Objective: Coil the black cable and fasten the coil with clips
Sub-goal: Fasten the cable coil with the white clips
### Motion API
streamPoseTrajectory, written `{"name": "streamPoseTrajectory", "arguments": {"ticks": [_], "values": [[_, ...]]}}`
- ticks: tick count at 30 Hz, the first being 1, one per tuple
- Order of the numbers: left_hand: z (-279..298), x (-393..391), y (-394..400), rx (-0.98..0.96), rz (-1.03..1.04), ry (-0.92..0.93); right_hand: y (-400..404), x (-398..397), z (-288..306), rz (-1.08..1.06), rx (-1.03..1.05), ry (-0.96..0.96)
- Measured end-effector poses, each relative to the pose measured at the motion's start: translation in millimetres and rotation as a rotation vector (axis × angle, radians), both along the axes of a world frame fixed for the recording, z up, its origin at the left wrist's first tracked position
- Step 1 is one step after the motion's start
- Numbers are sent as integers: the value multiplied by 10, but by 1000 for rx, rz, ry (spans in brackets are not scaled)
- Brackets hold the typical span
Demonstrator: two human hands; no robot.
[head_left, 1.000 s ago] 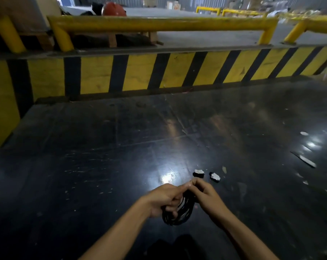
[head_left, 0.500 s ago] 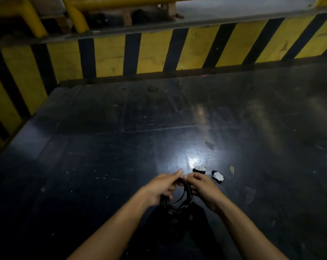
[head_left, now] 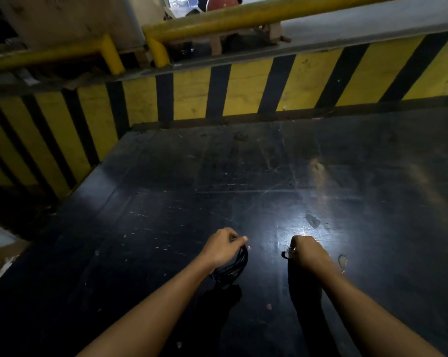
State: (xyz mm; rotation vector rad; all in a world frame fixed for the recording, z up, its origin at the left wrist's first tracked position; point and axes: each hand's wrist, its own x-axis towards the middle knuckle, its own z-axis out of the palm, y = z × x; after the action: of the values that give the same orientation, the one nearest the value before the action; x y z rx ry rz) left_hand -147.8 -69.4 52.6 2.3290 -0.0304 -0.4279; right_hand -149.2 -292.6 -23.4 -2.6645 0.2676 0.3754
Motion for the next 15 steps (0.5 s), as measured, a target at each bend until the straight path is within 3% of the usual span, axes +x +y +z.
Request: {"name": "streamPoseTrajectory", "arguments": {"ticks": [3, 9, 15], "values": [[100, 13, 9, -40, -69, 8, 42, 26, 73, -60, 188, -54], [486, 77, -15, -125, -168, 35, 201, -23, 863, -130, 1038, -155], [845, 189, -86, -265, -318, 52, 229, -164, 1447, 129, 1018, -212]]}}
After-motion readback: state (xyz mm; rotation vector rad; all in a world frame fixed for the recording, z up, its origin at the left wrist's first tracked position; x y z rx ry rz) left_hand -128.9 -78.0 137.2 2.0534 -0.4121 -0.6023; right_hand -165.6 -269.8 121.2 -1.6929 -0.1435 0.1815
